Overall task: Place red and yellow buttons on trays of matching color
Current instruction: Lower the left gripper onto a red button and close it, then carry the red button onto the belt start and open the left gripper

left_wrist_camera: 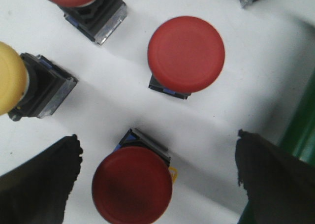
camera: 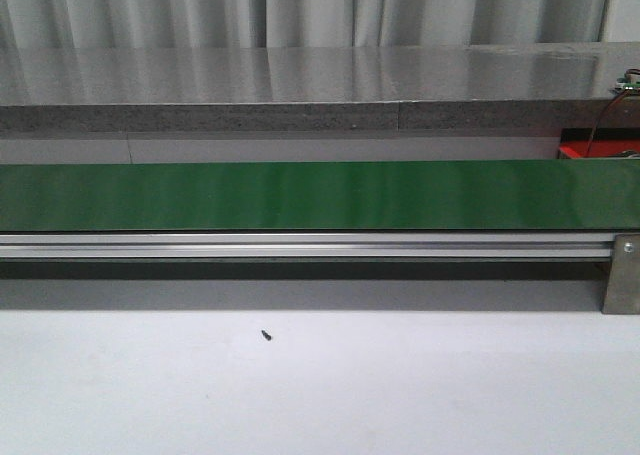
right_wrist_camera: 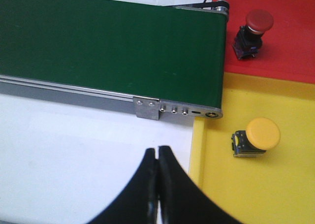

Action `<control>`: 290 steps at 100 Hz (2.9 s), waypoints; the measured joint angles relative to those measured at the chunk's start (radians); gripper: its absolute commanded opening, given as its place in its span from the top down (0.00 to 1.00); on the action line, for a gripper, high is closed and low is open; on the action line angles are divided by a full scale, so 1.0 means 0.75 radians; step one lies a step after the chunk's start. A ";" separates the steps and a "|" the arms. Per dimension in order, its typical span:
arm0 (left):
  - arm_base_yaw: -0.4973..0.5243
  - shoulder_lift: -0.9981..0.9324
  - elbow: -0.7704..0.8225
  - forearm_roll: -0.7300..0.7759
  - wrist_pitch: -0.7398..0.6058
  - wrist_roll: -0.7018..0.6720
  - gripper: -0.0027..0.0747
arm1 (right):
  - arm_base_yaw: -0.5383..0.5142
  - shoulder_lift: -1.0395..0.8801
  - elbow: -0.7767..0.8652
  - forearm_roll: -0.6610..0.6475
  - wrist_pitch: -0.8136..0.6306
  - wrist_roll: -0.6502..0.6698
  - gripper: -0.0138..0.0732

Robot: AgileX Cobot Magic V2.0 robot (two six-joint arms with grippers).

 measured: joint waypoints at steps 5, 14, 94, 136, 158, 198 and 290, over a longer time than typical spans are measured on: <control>0.000 0.000 0.000 0.000 0.013 0.000 0.16 | 0.000 0.000 0.000 0.000 0.000 0.000 0.92; 0.000 0.002 0.000 0.000 0.024 0.000 0.17 | 0.000 0.000 0.000 0.000 0.000 0.000 0.92; 0.000 0.002 0.000 0.002 0.077 0.000 0.26 | 0.000 0.000 0.000 0.000 0.000 0.000 0.92; 0.000 0.002 0.000 0.005 0.085 0.000 0.52 | 0.000 0.000 0.000 0.000 0.000 0.000 0.92; 0.000 0.002 0.000 0.008 0.085 0.000 0.56 | 0.000 0.000 0.000 0.000 0.000 0.000 0.92; 0.000 0.002 0.000 0.008 0.085 0.000 0.70 | 0.000 0.000 0.000 0.000 0.000 0.000 0.92; -0.151 -0.302 -0.190 -0.010 0.329 0.000 0.70 | 0.000 0.000 0.000 0.000 0.000 0.000 0.92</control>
